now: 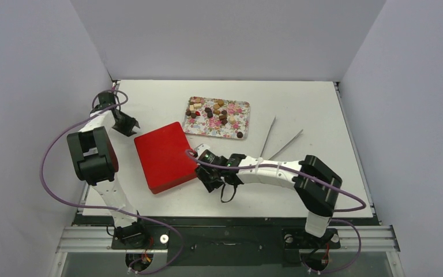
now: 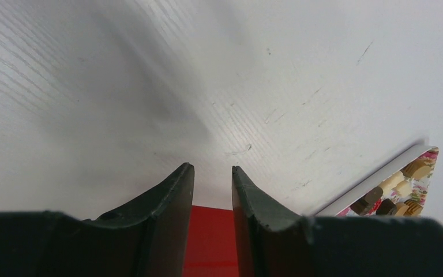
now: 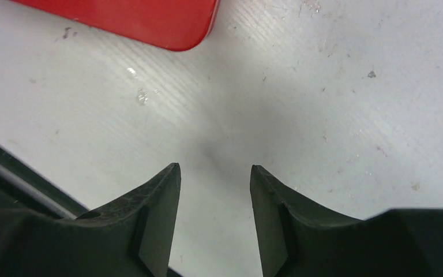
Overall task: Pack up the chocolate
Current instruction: Close the box lid on the packing box.
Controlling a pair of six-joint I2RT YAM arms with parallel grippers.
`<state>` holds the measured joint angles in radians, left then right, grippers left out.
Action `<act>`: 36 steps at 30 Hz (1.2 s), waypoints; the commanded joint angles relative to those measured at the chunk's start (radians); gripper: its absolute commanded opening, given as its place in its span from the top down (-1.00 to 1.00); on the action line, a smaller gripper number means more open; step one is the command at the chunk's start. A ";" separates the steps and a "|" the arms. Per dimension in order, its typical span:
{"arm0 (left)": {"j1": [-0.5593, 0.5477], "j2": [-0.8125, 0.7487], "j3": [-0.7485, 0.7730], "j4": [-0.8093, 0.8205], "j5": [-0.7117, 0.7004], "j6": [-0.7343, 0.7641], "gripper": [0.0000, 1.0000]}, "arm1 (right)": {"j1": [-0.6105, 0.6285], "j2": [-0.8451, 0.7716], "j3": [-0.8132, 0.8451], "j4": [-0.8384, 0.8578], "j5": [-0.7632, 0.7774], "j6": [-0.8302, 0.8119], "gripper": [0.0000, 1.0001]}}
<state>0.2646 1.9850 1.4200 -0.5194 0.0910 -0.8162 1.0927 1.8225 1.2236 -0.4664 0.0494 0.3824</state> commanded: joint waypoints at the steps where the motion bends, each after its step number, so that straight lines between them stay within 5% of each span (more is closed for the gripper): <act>1: 0.007 -0.037 0.049 -0.011 0.002 0.027 0.43 | -0.010 -0.183 -0.038 0.066 -0.058 0.060 0.10; 5: 0.019 -0.079 0.044 -0.044 -0.012 0.035 0.40 | -0.055 -0.237 -0.035 0.106 -0.126 0.094 -0.02; 8: 0.050 -0.174 -0.005 -0.050 -0.037 0.028 0.17 | -0.112 -0.222 0.015 0.146 -0.176 0.116 -0.24; 13: 0.074 -0.365 -0.121 -0.116 -0.063 0.056 -0.28 | -0.205 -0.052 0.197 0.208 -0.227 0.138 -0.39; 19: 0.057 -0.620 -0.358 -0.141 -0.022 0.097 -0.55 | -0.255 0.154 0.409 0.220 -0.268 0.147 -0.45; 28: 0.002 -0.884 -0.578 -0.220 0.081 0.079 -0.57 | -0.280 0.308 0.552 0.263 -0.356 0.208 -0.48; 36: -0.025 -0.964 -0.661 -0.258 0.128 0.050 -0.33 | -0.277 0.370 0.589 0.291 -0.381 0.255 -0.48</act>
<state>0.2550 1.0512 0.7822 -0.7586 0.1883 -0.7521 0.8120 2.1612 1.7546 -0.2340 -0.3050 0.6033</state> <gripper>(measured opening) 0.695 0.739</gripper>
